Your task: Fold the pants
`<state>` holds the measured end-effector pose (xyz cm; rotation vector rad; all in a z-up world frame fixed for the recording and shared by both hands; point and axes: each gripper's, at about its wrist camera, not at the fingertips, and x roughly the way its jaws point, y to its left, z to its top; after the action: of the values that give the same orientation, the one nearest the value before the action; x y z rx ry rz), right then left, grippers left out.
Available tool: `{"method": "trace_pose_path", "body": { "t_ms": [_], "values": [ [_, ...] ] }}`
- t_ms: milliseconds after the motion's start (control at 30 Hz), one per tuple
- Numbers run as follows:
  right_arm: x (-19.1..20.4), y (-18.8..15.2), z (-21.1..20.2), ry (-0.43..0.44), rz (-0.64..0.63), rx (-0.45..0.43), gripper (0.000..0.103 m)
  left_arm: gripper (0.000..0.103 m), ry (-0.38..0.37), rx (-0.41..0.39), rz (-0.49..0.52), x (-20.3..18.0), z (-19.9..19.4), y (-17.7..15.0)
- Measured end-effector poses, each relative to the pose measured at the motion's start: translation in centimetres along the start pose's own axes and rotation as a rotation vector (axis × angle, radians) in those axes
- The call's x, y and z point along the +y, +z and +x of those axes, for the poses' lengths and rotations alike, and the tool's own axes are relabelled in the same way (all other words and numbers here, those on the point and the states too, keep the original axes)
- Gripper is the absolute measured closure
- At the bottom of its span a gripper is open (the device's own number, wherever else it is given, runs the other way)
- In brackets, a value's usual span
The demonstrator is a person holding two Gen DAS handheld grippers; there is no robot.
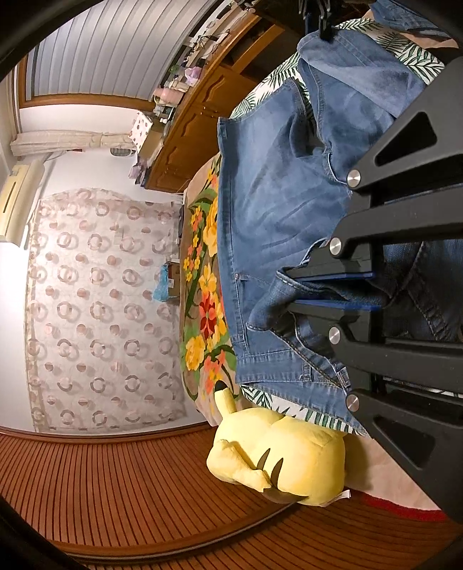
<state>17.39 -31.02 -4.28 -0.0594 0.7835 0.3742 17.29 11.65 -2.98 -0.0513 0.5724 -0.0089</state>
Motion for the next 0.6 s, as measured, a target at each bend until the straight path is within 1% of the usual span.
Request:
{"method": "trace_pose_path", "body": {
  "t_ms": [167,267,333,367,400,433,600],
  "values": [
    [-0.2,-1.5,-1.0,0.024,0.036,0.012,0.044,0.093,0.004,-0.010,-0.017,-0.2,-0.3,-0.3],
    [0.1,-1.8,-1.3,0.082,0.052,0.011,0.044,0.093,0.006,-0.013,-0.015,0.0,-0.4,-0.1],
    [0.4,-1.9,-1.5,0.090,0.047,0.006,0.044,0.093,0.008,-0.019,-0.017,0.1,-0.5,0.1],
    [0.4,-1.9,-1.6,0.097,0.045,0.006,0.047,0.093,0.010,-0.022,-0.021,0.2,-0.6,0.1],
    [0.3,-2.0,-1.6,0.108,0.038,0.011,0.054,0.093,0.011,-0.024,-0.027,0.4,-0.6,0.2],
    [0.3,-2.1,-1.5,0.113,0.031,0.017,0.056,0.093,0.011,-0.027,-0.035,0.7,-0.6,0.4],
    [0.7,-2.0,-1.1,0.116,-0.006,0.032,0.086,0.093,0.007,-0.042,-0.061,1.5,-0.4,0.3]
  ]
}}
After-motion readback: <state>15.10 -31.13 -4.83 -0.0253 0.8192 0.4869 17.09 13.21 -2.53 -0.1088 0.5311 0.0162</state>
